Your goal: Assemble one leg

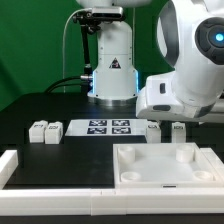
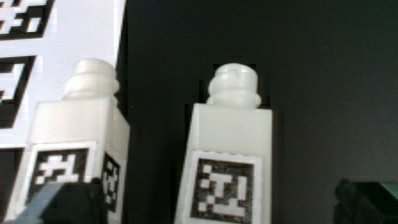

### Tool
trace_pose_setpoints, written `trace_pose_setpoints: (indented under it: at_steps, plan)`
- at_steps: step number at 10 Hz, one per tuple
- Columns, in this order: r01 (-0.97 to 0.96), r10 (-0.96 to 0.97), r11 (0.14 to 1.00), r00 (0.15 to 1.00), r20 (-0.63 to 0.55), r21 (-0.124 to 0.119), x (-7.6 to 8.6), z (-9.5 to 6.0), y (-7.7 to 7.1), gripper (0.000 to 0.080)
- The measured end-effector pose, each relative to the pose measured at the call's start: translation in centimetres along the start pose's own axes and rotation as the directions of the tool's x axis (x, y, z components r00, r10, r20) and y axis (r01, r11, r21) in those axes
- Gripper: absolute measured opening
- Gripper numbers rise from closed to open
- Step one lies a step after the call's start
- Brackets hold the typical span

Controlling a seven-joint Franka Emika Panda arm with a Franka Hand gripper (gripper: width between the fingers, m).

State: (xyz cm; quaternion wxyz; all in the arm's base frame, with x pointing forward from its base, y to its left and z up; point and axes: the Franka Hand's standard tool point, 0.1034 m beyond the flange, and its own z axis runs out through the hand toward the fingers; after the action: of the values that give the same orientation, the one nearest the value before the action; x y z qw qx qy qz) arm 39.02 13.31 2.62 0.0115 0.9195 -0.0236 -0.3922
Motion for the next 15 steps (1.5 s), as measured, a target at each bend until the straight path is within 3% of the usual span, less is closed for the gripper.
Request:
trace_pose_setpoints:
  at_steps: [5, 8, 9, 10, 11, 12, 15]
  plan:
    - [-0.005, 0.005, 1.000, 1.000, -0.004, -0.021, 0.2, 1.7, -1.3, 0.0649]
    - [0.001, -0.001, 1.000, 1.000, -0.006, -0.016, 0.6, 1.7, -0.7, 0.0649]
    - [-0.002, 0.002, 1.000, 1.000, -0.006, -0.015, 0.6, 1.7, -0.6, 0.0561]
    - [-0.004, 0.004, 1.000, 1.000, -0.005, -0.015, 0.7, 1.8, -0.5, 0.0424]
    - [-0.005, 0.005, 1.000, 1.000, -0.005, -0.015, 0.7, 1.8, -0.5, 0.0424]
    - [-0.005, 0.004, 1.000, 1.000, -0.006, -0.015, 0.7, 1.7, -0.5, 0.0288]
    - [-0.004, 0.004, 1.000, 1.000, -0.008, -0.014, 0.9, 1.6, -0.6, 0.0288]
